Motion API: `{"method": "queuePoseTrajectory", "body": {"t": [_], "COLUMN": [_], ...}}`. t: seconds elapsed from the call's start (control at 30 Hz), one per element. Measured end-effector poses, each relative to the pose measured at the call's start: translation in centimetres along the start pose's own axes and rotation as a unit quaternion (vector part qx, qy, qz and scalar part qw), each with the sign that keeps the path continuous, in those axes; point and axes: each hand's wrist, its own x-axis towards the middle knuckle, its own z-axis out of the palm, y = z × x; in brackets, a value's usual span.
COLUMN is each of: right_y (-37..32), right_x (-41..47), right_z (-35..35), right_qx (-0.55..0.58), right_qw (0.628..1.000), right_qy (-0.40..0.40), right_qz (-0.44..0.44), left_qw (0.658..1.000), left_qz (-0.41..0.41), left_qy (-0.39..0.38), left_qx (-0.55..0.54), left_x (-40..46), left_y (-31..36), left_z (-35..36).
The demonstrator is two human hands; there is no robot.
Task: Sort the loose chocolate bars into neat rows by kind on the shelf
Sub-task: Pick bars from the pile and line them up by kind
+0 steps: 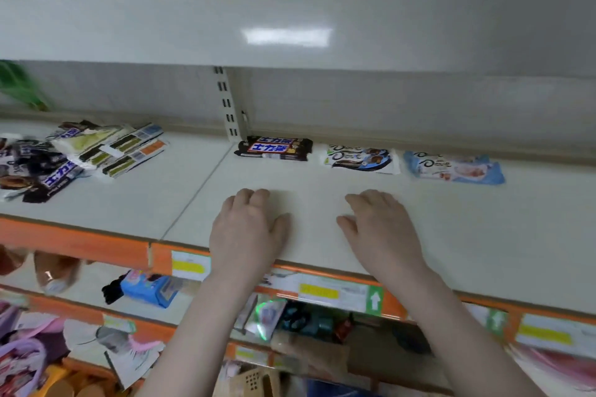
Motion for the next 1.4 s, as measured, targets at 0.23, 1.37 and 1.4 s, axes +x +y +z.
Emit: {"method": "queuePoseTrajectory", "body": {"t": [0.23, 1.37, 1.4], "right_y": [-16.2, -32.7, -32.6], "right_x": [1.7, 19.4, 19.6], "right_z": [4.4, 13.8, 14.0], "right_qx": [0.005, 0.093, 0.103], "right_qw": [0.999, 0.989, 0.988], "right_qy": [0.008, -0.066, -0.059], "right_qz": [0.039, 0.09, 0.103], "left_qw": [1.0, 0.957, 0.955], "left_qz": [0.009, -0.016, -0.01], "left_qy": [0.01, -0.139, -0.143], "left_qx": [0.016, 0.252, 0.259], "left_x": [0.9, 22.4, 22.7], "left_y": [-16.8, -31.9, -32.0], "left_z": [-5.8, -8.2, -8.3]}}
